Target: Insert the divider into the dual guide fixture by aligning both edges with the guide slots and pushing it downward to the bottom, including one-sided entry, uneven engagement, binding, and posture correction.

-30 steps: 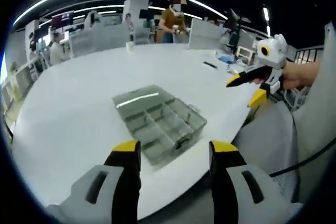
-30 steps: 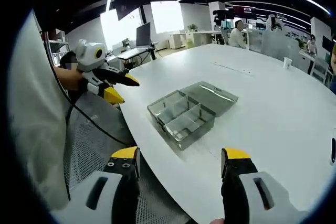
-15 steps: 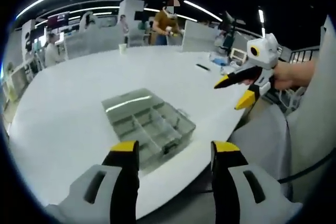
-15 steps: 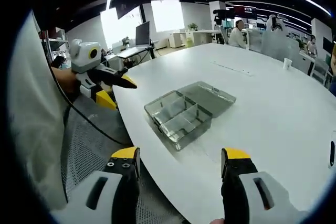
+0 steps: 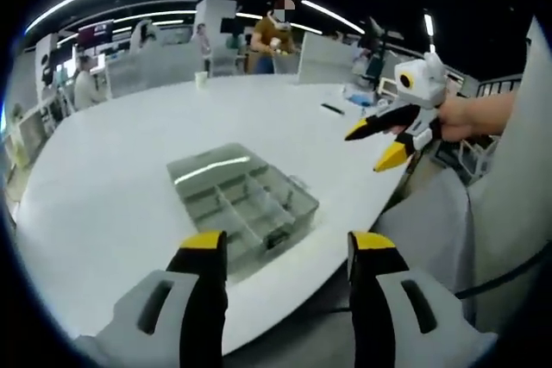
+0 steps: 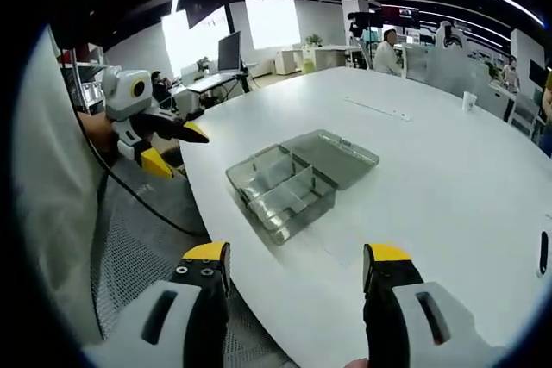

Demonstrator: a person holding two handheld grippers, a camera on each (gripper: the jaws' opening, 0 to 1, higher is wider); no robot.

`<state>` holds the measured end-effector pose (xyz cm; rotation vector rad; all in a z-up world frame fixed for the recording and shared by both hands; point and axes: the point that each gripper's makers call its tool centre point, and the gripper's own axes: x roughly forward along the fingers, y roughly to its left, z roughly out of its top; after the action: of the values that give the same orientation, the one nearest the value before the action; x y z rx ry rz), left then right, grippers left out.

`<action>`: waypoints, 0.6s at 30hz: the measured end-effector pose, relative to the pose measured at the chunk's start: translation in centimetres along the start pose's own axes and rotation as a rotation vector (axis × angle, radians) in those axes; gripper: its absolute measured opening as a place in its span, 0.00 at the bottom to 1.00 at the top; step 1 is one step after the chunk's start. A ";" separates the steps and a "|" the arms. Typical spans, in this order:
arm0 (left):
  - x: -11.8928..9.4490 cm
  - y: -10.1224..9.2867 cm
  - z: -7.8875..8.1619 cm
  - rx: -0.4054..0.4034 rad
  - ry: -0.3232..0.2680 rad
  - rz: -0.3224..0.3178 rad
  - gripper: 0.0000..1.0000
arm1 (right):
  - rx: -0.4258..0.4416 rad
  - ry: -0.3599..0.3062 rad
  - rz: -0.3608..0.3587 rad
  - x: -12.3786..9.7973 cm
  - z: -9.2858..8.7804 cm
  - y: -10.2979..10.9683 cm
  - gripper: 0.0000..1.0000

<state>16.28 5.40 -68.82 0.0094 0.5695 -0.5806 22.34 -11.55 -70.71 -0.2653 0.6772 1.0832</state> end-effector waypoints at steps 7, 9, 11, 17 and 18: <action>0.0 0.2 0.1 0.004 0.002 0.004 0.55 | -0.024 0.019 0.017 1.2 0.2 0.0 0.60; 0.1 0.3 0.2 0.004 0.002 0.006 0.55 | -0.027 0.021 0.020 1.5 0.4 -0.1 0.60; 0.0 0.3 0.2 0.004 0.003 0.007 0.56 | -0.029 0.017 0.026 1.9 0.5 -0.2 0.60; -0.1 0.6 -0.2 0.006 0.017 0.013 0.56 | -0.036 0.033 0.039 2.7 0.3 -0.5 0.59; -0.1 0.6 -0.2 0.005 0.018 0.014 0.56 | -0.034 0.034 0.042 2.9 0.3 -0.5 0.59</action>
<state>16.41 5.96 -69.05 0.0237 0.5848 -0.5688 23.77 -9.56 -72.32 -0.3001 0.6978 1.1330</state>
